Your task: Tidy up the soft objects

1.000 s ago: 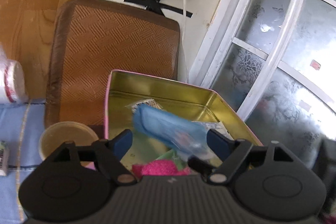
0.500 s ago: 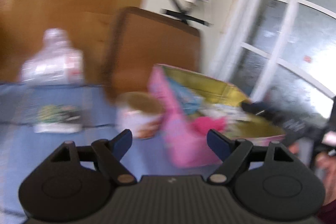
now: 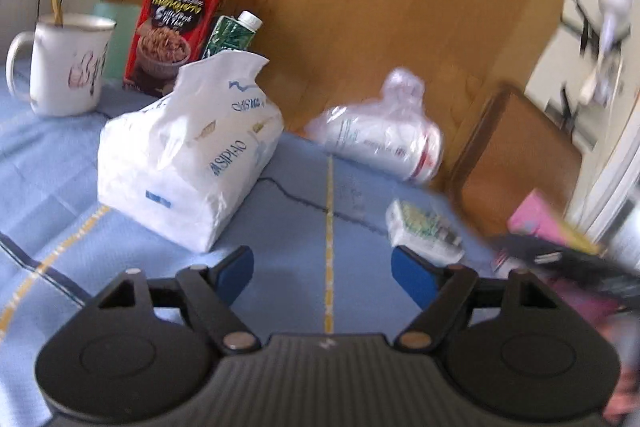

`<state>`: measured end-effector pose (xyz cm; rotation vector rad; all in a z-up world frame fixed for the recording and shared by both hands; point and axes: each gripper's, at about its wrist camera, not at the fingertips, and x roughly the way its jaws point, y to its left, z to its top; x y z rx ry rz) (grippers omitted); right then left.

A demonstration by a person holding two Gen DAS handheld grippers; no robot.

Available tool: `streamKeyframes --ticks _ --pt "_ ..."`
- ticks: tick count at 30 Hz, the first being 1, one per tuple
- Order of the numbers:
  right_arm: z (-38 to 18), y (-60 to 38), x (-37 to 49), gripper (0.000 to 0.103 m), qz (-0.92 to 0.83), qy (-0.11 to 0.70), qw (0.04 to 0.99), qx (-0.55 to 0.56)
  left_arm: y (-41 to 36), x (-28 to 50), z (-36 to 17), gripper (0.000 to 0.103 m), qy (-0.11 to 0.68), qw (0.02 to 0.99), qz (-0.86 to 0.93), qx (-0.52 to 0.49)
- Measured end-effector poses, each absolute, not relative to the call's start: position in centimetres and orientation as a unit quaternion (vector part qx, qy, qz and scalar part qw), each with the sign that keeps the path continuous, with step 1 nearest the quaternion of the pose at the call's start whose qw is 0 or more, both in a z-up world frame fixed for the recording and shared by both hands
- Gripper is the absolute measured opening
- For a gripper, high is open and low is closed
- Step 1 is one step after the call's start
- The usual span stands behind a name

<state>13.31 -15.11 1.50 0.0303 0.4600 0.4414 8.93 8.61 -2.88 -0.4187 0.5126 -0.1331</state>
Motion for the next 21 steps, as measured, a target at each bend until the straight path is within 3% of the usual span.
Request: streamKeyframes --ticks 1,5,10,16,18,21 --pt "1.1 -14.2 14.4 0.085 0.218 0.227 0.949 0.001 8.8 9.0 -2.9 0.078 0.251 0.943 -0.063 -0.211" --pt "-0.2 -11.9 18.9 0.091 0.203 0.245 0.947 -0.045 8.7 9.2 -2.8 0.078 0.249 0.940 -0.071 -0.221" --pt "-2.5 -10.7 23.7 0.091 0.191 0.305 0.930 -0.077 8.8 9.2 -3.0 0.078 0.252 0.938 -0.075 -0.224" --pt "-2.4 -11.8 22.4 0.028 0.201 0.307 0.930 -0.034 8.9 9.3 -3.2 0.078 0.257 0.936 -0.076 -0.229" --pt "-2.4 -12.0 21.2 0.021 0.199 0.302 0.931 -0.040 8.9 9.3 -3.2 0.079 0.256 0.936 -0.075 -0.229" --pt "-2.5 -11.5 19.1 0.020 0.198 0.287 0.934 -0.076 9.0 9.3 -3.2 0.079 0.258 0.935 -0.073 -0.230"
